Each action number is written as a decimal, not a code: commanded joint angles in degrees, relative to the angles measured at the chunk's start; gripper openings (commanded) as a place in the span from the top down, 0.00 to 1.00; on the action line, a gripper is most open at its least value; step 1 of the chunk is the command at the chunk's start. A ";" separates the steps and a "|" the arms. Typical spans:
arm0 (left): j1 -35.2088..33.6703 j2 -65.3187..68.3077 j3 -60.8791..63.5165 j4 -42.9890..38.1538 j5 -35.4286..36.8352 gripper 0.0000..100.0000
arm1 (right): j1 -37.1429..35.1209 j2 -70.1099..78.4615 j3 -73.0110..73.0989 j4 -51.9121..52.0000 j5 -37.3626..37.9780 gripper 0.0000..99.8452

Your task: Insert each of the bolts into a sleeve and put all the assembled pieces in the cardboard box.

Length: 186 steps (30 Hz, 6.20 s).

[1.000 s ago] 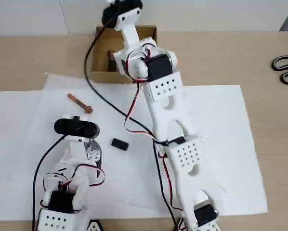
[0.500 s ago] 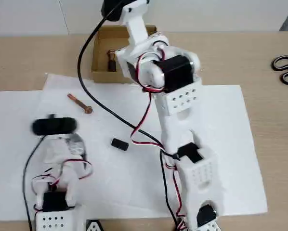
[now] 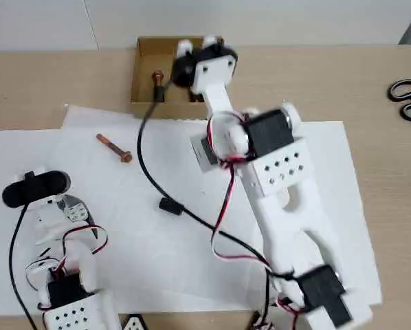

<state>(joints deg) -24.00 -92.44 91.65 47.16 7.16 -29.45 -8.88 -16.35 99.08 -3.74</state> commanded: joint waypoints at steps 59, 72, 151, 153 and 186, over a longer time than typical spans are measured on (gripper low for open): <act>-2.37 -0.53 0.22 2.55 0.00 1.00 | -13.85 7.69 47.47 -57.19 21.89 0.71; -2.37 -0.53 0.22 2.46 0.00 1.00 | -15.87 3.56 47.21 -56.75 21.98 0.71; -2.11 -0.53 0.92 2.55 0.00 1.00 | 7.43 -30.64 39.91 -33.36 13.19 0.71; -2.11 -0.53 0.92 2.55 0.00 1.00 | 9.01 -31.16 40.35 -33.36 13.36 0.71; -2.11 -0.53 0.92 2.55 0.00 1.00 | 14.64 -39.52 57.93 -41.01 13.54 0.71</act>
<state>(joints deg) -26.20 -92.44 92.88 51.12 7.16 -15.38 -47.21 41.93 59.60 9.89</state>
